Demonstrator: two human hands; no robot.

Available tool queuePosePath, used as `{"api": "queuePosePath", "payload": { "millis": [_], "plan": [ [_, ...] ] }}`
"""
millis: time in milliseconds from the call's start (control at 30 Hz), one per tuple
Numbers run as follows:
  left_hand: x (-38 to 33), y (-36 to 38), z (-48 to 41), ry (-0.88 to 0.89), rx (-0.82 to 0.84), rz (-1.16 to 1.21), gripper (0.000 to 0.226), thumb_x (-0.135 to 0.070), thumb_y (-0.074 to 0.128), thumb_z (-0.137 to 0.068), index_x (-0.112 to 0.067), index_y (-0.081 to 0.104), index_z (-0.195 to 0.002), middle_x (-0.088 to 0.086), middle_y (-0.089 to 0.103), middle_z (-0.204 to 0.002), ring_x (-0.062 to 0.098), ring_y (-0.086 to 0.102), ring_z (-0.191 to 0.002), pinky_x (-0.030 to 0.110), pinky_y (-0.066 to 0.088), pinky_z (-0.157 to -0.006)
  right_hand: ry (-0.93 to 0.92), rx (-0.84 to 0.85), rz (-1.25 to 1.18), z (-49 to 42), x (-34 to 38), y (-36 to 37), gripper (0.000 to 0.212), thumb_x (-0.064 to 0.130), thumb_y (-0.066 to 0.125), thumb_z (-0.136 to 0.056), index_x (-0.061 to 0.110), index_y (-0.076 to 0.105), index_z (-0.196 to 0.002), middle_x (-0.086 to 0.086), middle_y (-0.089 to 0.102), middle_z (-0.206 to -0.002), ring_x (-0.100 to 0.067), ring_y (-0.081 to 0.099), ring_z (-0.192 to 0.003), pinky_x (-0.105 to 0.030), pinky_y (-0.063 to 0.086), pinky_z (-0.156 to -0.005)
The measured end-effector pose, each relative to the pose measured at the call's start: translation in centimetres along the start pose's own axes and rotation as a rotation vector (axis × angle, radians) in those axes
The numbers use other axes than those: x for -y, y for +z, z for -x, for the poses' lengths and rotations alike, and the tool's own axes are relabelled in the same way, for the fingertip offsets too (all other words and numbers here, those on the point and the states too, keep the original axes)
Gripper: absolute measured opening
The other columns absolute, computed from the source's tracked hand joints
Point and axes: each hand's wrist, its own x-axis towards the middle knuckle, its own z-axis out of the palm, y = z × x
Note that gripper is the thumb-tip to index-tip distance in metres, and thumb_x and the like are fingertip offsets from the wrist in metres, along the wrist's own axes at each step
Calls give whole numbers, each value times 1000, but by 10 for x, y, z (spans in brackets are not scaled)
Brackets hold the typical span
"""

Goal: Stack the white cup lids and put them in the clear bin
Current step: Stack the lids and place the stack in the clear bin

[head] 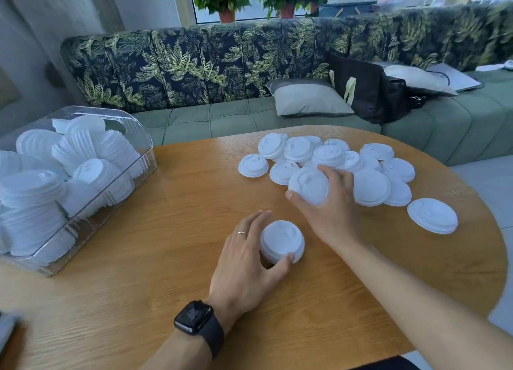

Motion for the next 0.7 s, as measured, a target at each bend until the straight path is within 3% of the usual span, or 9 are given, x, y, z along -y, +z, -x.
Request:
{"api": "queuePosePath", "payload": {
  "millis": [167, 300, 467, 567, 700],
  "plan": [
    [-3, 2, 2, 112, -230, -26, 72, -50, 70, -82, -26, 43, -144, -11, 41, -149, 9, 42, -138, 30, 37, -109, 181, 12, -319, 37, 14, -6, 69, 63, 83, -70, 28, 54, -122, 8, 54, -121, -5, 57, -110, -24, 47, -91],
    [-8, 6, 6, 218, -302, -56, 55, -43, 74, -82, -20, 51, -128, -7, 51, -141, 11, 50, -130, 30, 39, -105, 288, 9, -681, 61, 19, -7, 65, 69, 73, -77, 24, 58, -122, 13, 68, -109, 7, 64, -96, -16, 46, -81],
    [-10, 7, 7, 251, -294, -83, 49, -42, 74, -84, -23, 48, -122, -7, 57, -132, 11, 54, -120, 29, 41, -99, 202, -58, -672, 79, 14, -6, 65, 72, 57, -75, 19, 60, -113, 27, 67, -89, 9, 61, -84, -9, 45, -76],
    [-11, 7, 7, 283, -290, -86, 47, -48, 74, -85, -22, 47, -113, -6, 60, -127, 11, 57, -114, 26, 41, -96, 170, -21, -673, 82, 14, -4, 67, 71, 66, -67, 21, 55, -110, 18, 71, -91, 2, 67, -85, -15, 50, -74],
    [-11, 7, 8, 337, -307, -106, 53, -48, 77, -83, -21, 47, -117, -6, 61, -126, 12, 58, -112, 28, 43, -94, 159, -1, -644, 83, 16, -1, 72, 72, 76, -58, 24, 53, -106, 24, 71, -89, 1, 70, -80, -17, 52, -69]
  ]
}}
